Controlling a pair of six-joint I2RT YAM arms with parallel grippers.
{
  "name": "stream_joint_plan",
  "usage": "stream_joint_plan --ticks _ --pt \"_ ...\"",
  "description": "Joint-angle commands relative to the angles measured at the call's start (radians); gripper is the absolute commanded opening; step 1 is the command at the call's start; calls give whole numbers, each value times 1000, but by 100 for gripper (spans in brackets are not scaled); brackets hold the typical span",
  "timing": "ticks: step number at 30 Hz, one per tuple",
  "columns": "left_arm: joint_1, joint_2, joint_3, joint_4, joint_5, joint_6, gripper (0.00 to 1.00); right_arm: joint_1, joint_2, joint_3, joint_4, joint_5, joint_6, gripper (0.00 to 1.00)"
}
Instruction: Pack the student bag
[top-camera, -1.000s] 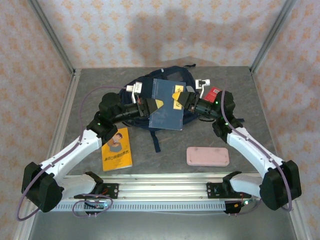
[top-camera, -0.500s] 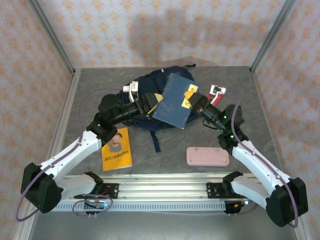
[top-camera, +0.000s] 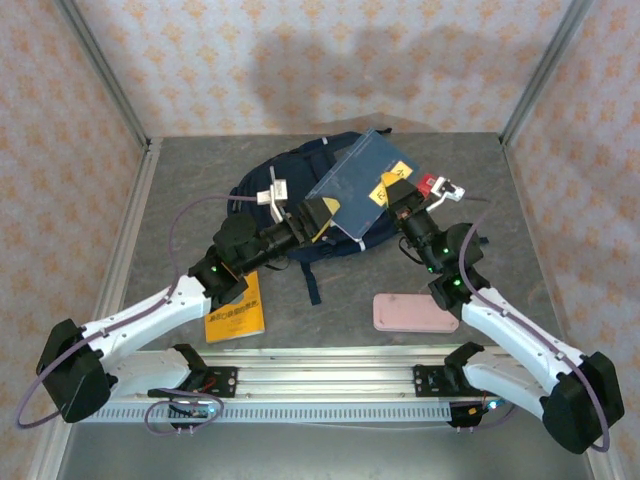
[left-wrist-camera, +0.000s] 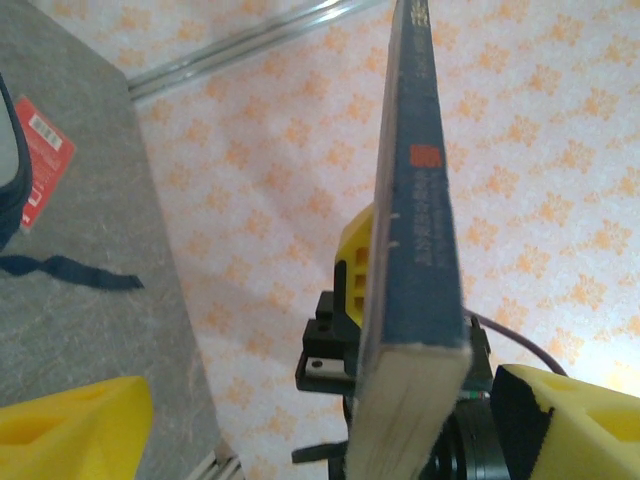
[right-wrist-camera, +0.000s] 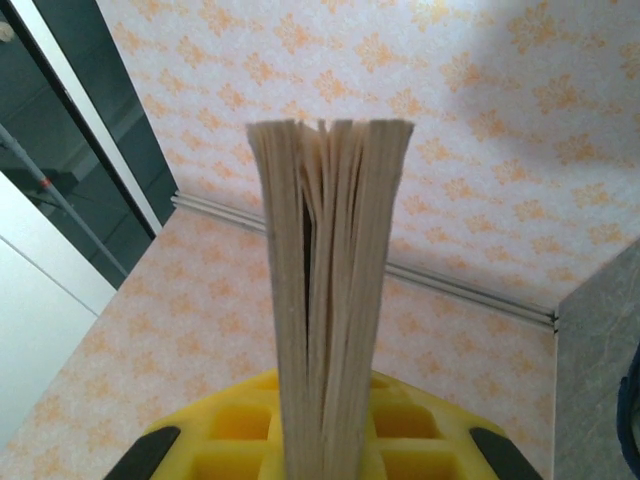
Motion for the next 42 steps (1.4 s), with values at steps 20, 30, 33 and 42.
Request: stream_joint_plan --ticks 20,30,33,42 --pt "-34 145 60 208 -19 -16 46 123 -17 -96 67 332 -1 0" --pt "-41 193 83 238 -22 -26 28 186 -21 -101 43 443 -32 0" --pt "-41 194 83 238 -22 -20 11 192 -34 -102 6 466 -35 0" --pt "-25 128 117 85 -4 55 0 192 -40 -68 -79 435 -134 27"
